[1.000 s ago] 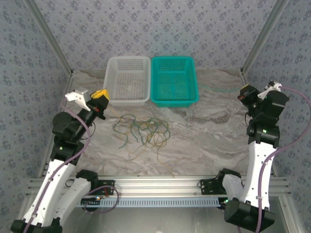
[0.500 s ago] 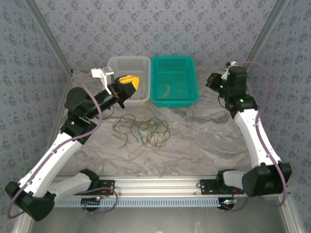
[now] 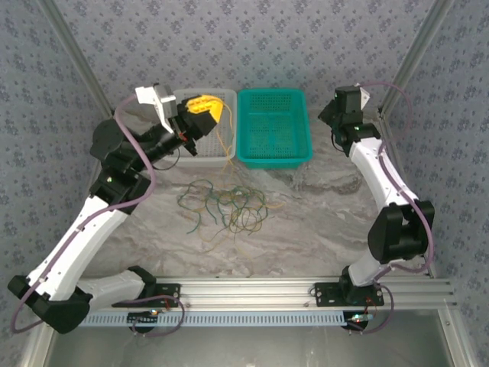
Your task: Untangle the cables
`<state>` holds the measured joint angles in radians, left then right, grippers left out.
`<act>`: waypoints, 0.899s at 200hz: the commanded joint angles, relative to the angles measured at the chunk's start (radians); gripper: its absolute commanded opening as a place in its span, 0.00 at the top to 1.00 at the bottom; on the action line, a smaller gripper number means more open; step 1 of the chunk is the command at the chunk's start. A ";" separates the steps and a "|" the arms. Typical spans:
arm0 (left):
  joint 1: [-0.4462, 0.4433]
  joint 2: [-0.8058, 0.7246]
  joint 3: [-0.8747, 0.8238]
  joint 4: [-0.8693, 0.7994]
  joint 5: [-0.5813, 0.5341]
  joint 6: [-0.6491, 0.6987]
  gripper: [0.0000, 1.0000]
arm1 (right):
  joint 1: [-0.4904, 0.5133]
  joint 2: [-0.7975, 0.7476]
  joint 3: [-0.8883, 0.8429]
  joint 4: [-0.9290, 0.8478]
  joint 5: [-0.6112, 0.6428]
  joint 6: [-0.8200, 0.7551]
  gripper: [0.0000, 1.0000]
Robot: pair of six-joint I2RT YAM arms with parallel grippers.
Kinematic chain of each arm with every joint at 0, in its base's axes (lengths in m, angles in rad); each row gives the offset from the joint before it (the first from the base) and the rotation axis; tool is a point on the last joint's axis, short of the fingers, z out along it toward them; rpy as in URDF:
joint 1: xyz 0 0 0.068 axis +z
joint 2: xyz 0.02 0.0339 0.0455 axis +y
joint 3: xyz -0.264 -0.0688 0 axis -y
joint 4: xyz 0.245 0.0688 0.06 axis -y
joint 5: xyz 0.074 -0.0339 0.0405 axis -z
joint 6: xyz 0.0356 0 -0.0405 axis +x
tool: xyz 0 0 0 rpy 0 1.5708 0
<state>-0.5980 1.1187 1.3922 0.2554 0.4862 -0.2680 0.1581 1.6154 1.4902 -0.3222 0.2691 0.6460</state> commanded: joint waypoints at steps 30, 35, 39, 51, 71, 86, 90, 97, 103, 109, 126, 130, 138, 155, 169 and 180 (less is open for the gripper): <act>0.192 0.257 0.480 -0.062 -0.018 0.030 1.00 | 0.075 0.116 0.077 -0.040 0.119 0.055 1.00; 0.202 0.302 0.566 -0.096 -0.010 0.030 1.00 | 0.076 0.118 0.076 -0.042 0.118 0.057 1.00; 0.207 0.341 0.653 -0.132 -0.008 0.040 1.00 | 0.077 0.118 0.074 -0.043 0.117 0.061 1.00; 0.217 0.480 0.933 -0.284 -0.034 0.080 1.00 | 0.078 0.117 0.065 -0.040 0.111 0.067 1.00; 0.230 0.765 1.492 -0.506 -0.117 0.207 1.00 | 0.079 0.114 0.054 -0.041 0.102 0.070 1.00; 0.273 0.901 1.696 -0.512 -0.263 0.283 1.00 | 0.078 0.102 0.039 -0.039 0.095 0.069 1.00; 0.295 0.904 1.682 -0.490 -0.280 0.285 1.00 | 0.079 0.098 0.035 -0.037 0.090 0.067 1.00; 0.340 0.900 1.634 -0.442 -0.303 0.272 1.00 | 0.078 0.093 0.033 -0.038 0.082 0.063 1.00; 0.369 0.891 1.577 -0.404 -0.328 0.272 1.00 | 0.078 0.088 0.029 -0.038 0.074 0.056 1.00; 0.390 0.887 1.527 -0.369 -0.363 0.292 1.00 | 0.080 0.078 0.021 -0.032 0.069 0.050 1.00; 0.437 0.918 1.475 -0.321 -0.406 0.329 1.00 | 0.084 0.058 0.001 -0.024 0.057 0.035 1.00; 0.455 0.933 1.483 -0.325 -0.394 0.310 1.00 | 0.085 0.052 -0.003 -0.024 0.056 0.031 1.00; 0.496 0.964 1.503 -0.345 -0.359 0.240 1.00 | 0.088 0.044 -0.011 -0.025 0.057 0.026 1.00; 0.557 1.029 1.530 -0.391 -0.284 0.144 1.00 | 0.091 0.025 -0.041 -0.002 0.044 0.024 1.00; 0.567 1.072 1.541 -0.454 -0.258 0.144 1.00 | 0.097 0.020 -0.050 -0.001 0.045 0.021 1.00; 0.565 1.100 1.541 -0.496 -0.205 0.159 1.00 | 0.102 0.020 -0.050 -0.003 0.046 0.020 1.00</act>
<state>-0.0372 2.1746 2.8986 -0.1543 0.1917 -0.0772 0.2451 1.6676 1.4548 -0.3401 0.3180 0.6853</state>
